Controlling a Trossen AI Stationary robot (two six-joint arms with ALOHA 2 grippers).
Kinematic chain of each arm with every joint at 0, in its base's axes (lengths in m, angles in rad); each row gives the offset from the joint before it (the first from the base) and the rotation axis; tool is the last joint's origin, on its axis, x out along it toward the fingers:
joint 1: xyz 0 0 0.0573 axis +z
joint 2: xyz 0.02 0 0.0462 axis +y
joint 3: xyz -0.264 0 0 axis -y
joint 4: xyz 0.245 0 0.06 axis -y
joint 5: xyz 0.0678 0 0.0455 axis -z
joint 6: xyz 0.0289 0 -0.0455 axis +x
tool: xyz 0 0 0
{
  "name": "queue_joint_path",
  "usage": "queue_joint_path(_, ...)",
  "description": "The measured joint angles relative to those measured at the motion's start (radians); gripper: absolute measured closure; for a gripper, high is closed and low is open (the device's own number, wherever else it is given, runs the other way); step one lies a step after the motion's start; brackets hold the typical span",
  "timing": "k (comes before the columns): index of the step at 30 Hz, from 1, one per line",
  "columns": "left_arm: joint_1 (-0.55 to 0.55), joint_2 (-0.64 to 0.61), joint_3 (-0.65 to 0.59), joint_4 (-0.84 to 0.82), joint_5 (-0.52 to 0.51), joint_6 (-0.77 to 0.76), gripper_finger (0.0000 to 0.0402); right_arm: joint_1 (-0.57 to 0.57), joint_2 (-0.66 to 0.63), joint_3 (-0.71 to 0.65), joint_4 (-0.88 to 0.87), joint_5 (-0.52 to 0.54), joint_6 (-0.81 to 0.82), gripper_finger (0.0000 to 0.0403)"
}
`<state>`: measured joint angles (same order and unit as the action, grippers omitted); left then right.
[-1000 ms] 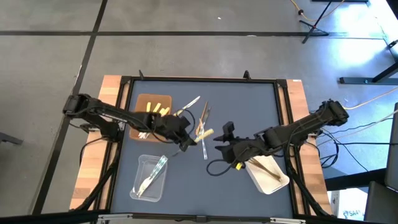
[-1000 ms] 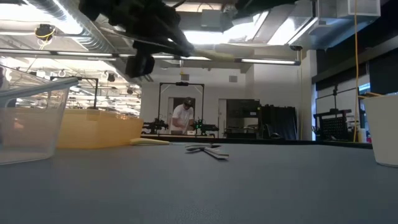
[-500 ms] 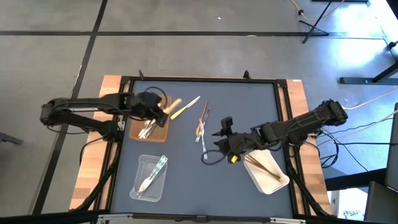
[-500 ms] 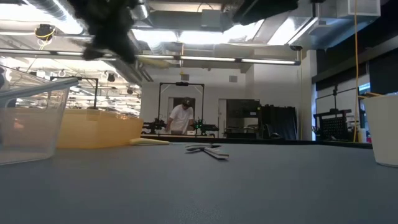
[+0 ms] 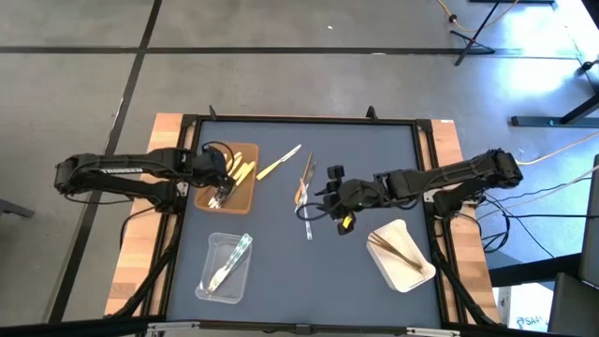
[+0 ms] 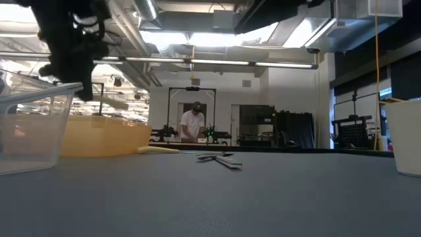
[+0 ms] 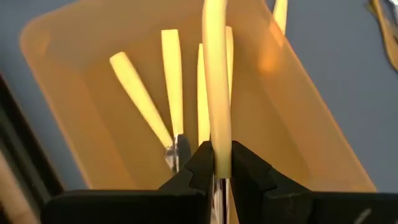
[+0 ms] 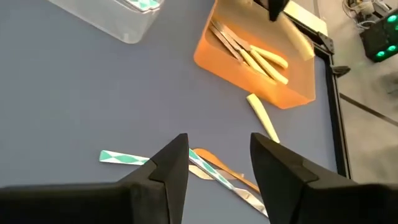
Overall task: Sort silverware by color (type)
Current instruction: Put the yellow knife into the orange bin
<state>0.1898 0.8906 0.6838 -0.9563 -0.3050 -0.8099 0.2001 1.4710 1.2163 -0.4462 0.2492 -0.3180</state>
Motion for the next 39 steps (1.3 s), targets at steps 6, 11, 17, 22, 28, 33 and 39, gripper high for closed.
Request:
queue_joint_path(6, 0.0, 0.001, -0.13, 0.197, -0.019, -0.001, 0.037, -0.035, 0.008, 0.0, 0.038, -0.001, 0.0, 0.0242)
queue_joint_path(11, 0.0, 0.001, -0.212, 0.298, -0.058, -0.001, 0.0371, -0.053, 0.032, 0.0, 0.056, -0.001, 0.0, 0.0242)
queue_joint_path(17, 0.0, 0.001, -0.289, 0.386, -0.079, -0.002, 0.0367, -0.057, 0.089, 0.0, 0.089, -0.011, -0.003, 0.0243)
queue_joint_path(22, 0.0, 0.001, -0.342, 0.394, -0.079, -0.028, 0.0369, -0.057, 0.133, 0.0, 0.097, -0.011, -0.008, 0.0242)
queue_joint_path(28, 0.0, 0.001, -0.383, 0.394, -0.081, -0.062, 0.0362, -0.059, 0.171, 0.0, 0.108, -0.006, -0.03, 0.0243)
queue_joint_path(33, 0.0, 0.001, -0.383, 0.396, -0.081, -0.063, 0.0361, -0.084, 0.2, 0.0, 0.106, -0.008, -0.032, 0.0243)
queue_joint_path(39, 0.0, 0.001, -0.383, 0.398, -0.077, -0.062, 0.036, -0.151, 0.239, 0.0, 0.105, -0.075, -0.034, 0.0243)
